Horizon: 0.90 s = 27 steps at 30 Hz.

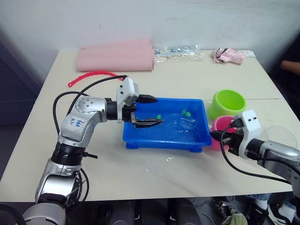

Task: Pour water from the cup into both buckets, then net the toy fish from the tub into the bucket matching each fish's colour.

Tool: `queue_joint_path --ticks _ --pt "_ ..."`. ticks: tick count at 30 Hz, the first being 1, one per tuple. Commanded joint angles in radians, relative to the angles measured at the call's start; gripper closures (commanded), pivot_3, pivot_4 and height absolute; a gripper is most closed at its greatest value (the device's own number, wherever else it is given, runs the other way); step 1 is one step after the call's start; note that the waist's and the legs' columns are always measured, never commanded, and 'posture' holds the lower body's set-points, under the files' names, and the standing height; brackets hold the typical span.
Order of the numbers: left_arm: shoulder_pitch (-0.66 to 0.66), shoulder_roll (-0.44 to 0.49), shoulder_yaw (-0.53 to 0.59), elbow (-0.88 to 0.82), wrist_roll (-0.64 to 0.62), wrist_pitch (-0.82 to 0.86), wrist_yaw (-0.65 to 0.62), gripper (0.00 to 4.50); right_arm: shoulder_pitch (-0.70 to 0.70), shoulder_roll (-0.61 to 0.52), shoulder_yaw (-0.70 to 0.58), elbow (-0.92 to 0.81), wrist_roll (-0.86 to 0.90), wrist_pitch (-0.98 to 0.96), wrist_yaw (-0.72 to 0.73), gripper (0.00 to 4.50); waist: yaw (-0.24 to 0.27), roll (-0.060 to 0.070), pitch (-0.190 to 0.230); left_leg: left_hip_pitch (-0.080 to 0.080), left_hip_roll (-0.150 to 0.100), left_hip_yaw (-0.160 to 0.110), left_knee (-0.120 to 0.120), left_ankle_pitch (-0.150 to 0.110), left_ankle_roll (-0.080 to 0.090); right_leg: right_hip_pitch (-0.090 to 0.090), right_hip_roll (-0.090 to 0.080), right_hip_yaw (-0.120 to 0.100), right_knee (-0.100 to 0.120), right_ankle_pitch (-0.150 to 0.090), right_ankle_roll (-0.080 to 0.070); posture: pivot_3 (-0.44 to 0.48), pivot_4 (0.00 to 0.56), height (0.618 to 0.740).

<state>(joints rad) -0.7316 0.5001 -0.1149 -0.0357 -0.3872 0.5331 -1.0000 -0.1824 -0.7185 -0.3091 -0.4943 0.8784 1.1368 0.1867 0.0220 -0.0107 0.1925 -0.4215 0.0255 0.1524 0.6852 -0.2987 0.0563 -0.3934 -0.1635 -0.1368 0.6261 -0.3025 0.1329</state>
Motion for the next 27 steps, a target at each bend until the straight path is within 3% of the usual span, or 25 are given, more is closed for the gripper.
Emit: queue_joint_path --ticks 1,12,18,27 --pt "-0.006 0.009 0.026 -0.047 -0.018 0.000 0.007 0.03 -0.035 0.023 0.008 0.008 -0.071 -0.057 -0.027 4.50 0.001 0.000 0.000 0.000 0.000 0.000 0.000 0.000 0.000 0.000 0.000 0.000 0.000 0.000 0.000 0.000 0.150 0.738" --pt "-0.026 -0.005 0.015 -0.008 -0.014 -0.022 -0.004 0.03 0.004 -0.050 0.064 -0.123 -0.188 -0.196 0.119 4.50 0.001 0.000 0.000 0.000 0.000 0.001 -0.001 0.000 0.000 -0.001 0.000 0.000 0.000 0.000 0.000 0.000 0.150 0.738" --pt "-0.058 -0.042 -0.003 0.062 -0.007 -0.057 -0.030 0.03 0.085 -0.105 -0.073 -0.236 -0.157 -0.214 0.193 4.50 0.002 0.000 0.000 0.000 0.000 0.001 -0.001 0.000 0.000 0.000 0.000 0.001 -0.001 0.000 0.000 0.000 0.150 0.738" --pt "-0.141 -0.125 -0.033 0.208 0.016 -0.142 -0.081 0.03 0.208 -0.189 -0.386 -0.307 -0.150 -0.171 0.236 4.50 0.003 0.000 0.000 0.000 0.000 0.001 -0.001 0.000 0.000 0.000 0.000 0.000 -0.001 0.000 0.000 0.000 0.150 0.738"
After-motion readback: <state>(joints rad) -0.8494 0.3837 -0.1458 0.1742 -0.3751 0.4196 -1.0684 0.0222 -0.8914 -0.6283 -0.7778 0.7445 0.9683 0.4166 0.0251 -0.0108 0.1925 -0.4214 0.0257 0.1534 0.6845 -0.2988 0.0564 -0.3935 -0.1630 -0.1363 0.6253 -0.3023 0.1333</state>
